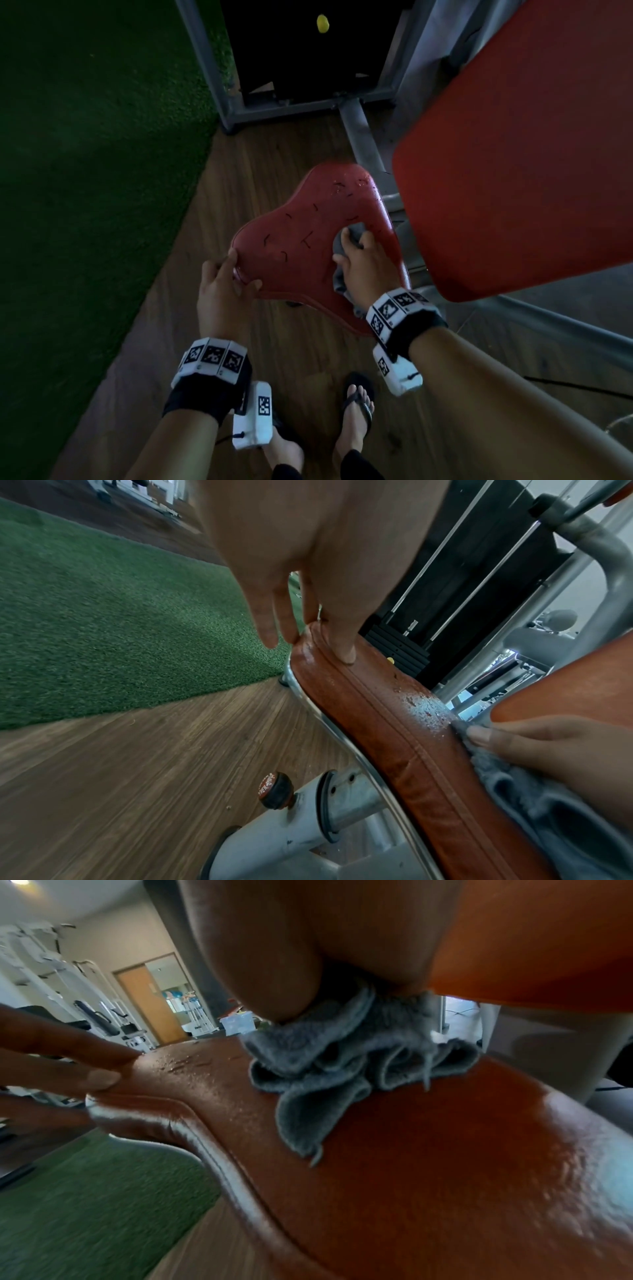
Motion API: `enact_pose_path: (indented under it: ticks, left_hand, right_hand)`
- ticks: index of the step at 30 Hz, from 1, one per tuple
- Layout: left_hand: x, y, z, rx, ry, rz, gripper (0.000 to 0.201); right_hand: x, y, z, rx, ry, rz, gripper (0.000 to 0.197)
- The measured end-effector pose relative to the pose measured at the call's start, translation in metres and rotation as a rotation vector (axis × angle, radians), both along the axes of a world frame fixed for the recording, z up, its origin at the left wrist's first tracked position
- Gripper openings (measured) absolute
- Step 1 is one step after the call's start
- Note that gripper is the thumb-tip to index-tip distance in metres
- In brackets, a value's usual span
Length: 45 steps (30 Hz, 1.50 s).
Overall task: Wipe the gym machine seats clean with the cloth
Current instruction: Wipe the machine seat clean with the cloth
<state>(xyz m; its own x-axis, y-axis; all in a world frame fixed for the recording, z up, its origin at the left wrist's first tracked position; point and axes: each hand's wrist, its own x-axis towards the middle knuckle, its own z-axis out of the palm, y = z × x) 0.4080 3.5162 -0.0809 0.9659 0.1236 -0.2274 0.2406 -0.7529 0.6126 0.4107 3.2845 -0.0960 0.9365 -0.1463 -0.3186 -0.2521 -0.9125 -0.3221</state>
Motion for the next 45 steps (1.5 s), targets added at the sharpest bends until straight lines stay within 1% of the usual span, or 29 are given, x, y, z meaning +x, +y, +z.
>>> enact_pose_path:
  ticks: [2,6,9,12,15,19,22,25,27,29,31,34,37,40,43,45]
  left_hand:
    - [-0.001,-0.001,0.0,-0.008,-0.002,0.007,0.071]
    - [-0.001,0.001,-0.003,-0.015,-0.006,-0.001,0.07]
    - [-0.001,0.002,-0.004,-0.003,-0.013,-0.019,0.07]
    - [-0.002,0.003,-0.006,0.001,-0.037,-0.014,0.069]
    - [-0.002,0.002,-0.006,-0.007,-0.033,0.011,0.069]
    - [-0.004,0.001,-0.008,-0.034,-0.044,0.023,0.069]
    - [-0.005,0.001,-0.007,-0.03,-0.036,0.014,0.068]
    - [-0.003,0.0,-0.004,-0.012,-0.018,0.003,0.066]
    - [-0.004,0.0,-0.004,-0.003,-0.028,-0.007,0.066]
    - [-0.003,0.001,-0.006,-0.007,-0.033,-0.003,0.067]
    - [-0.003,0.001,-0.007,-0.015,-0.032,-0.002,0.068]
    - [-0.004,0.0,-0.008,-0.029,-0.018,0.008,0.068]
    - [-0.005,-0.001,-0.005,-0.018,-0.019,0.01,0.068]
    - [-0.004,-0.002,-0.003,-0.015,-0.019,0.011,0.068]
    - [-0.003,-0.002,-0.003,-0.012,-0.014,0.01,0.069]
    - [-0.003,-0.002,-0.003,-0.015,-0.009,0.013,0.069]
  right_hand:
    - [-0.011,0.003,0.002,0.032,-0.01,-0.011,0.051]
    - [-0.054,0.029,0.008,-0.127,-0.099,0.104,0.054]
    - [-0.065,0.041,-0.003,-0.119,-0.137,0.085,0.06]
    - [-0.055,0.038,-0.009,-0.065,-0.152,0.108,0.061]
    - [-0.037,0.03,-0.009,-0.015,-0.175,0.112,0.056]
    - [-0.016,0.027,-0.009,-0.038,-0.167,0.075,0.052]
    - [-0.032,0.022,-0.009,-0.105,-0.151,0.05,0.052]
    - [-0.055,0.01,-0.013,-0.115,-0.078,0.017,0.051]
    - [-0.059,0.004,-0.012,-0.14,-0.058,0.016,0.055]
    - [-0.052,-0.002,-0.01,-0.132,-0.052,0.033,0.054]
    - [-0.036,-0.012,-0.008,-0.066,-0.006,0.051,0.053]
    - [-0.021,-0.021,-0.006,-0.068,0.026,0.042,0.055]
    - [-0.033,-0.014,-0.004,-0.056,0.016,0.025,0.055]
    - [-0.041,-0.015,-0.005,-0.089,-0.002,0.077,0.056]
    - [-0.02,-0.025,-0.012,-0.057,0.068,0.066,0.059]
    - [0.0,-0.032,-0.016,-0.056,0.054,0.004,0.06]
